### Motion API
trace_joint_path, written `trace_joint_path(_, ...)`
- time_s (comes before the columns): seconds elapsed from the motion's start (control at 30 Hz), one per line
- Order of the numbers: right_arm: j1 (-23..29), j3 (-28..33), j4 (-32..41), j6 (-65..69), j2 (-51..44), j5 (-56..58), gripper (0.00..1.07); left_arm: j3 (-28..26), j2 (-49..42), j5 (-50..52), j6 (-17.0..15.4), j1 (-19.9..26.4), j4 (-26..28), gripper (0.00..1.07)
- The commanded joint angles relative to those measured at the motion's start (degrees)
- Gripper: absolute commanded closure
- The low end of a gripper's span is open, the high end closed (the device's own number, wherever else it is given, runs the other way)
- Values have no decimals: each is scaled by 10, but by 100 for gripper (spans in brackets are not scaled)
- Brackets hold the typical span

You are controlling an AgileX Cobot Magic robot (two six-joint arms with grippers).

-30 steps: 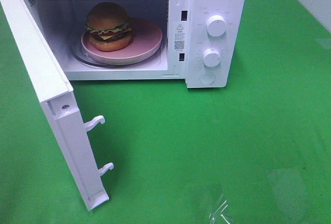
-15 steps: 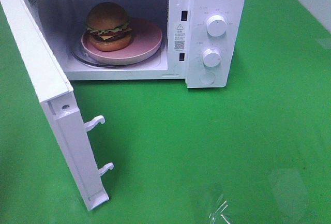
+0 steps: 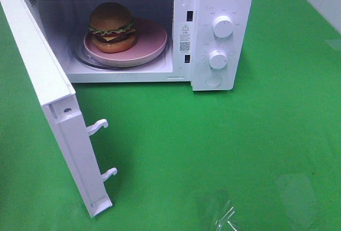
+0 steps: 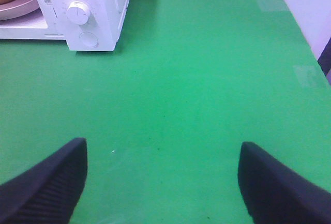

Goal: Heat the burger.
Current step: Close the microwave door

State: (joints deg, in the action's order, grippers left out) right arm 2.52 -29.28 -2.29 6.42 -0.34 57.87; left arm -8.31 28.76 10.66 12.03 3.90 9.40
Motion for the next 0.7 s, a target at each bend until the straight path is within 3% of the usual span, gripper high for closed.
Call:
trace_joint_path(0.03,-3,3,1,-5,-14,-6,31,2,53,66,-7,-2,2,107)
trace_joint_path(0.2,-3,3,1,-5,-14,-6,31,2,103,100,-23,-2,-21,107)
trace_joint_path(0.23,-3,3,1,-5,-14,-6,31,2,127,115,-59,-2,-60,107)
trace_joint_path(0.27,-3,3,1,-5,-14,-6,31,2,127,115,-59,-2,-60,107)
trace_joint_path(0.3,-3,3,1,-5,-14,-6,31,2,150,135,-98,-2,-109,107)
trace_joint_path(0.33,-3,3,1,-5,-14,-6,31,2,150,135,-98,-2,-109,107)
trace_joint_path(0.37,-3,3,1,-5,-14,-6,31,2,174,161,-138,-2,-169,107)
trace_joint_path(0.4,-3,3,1,-5,-14,-6,31,2,186,176,-159,-2,-198,107)
trace_joint_path(0.43,-3,3,1,-5,-14,-6,31,2,186,176,-159,-2,-198,107)
trace_joint_path(0.47,-3,3,1,-5,-14,-6,31,2,206,205,-198,-2,-245,107)
trace_joint_path(0.5,-3,3,1,-5,-14,-6,31,2,206,205,-198,-2,-245,107)
trace_joint_path(0.53,-3,3,1,-5,-14,-6,31,2,231,241,-228,-2,-285,107)
trace_joint_path(0.57,-3,3,1,-5,-14,-6,31,2,231,241,-228,-2,-285,107)
trace_joint_path(0.63,-3,3,1,-5,-14,-6,31,2,279,300,-272,-2,-344,107)
trace_joint_path(0.7,-3,3,1,-5,-14,-6,31,2,292,315,-277,-2,-356,107)
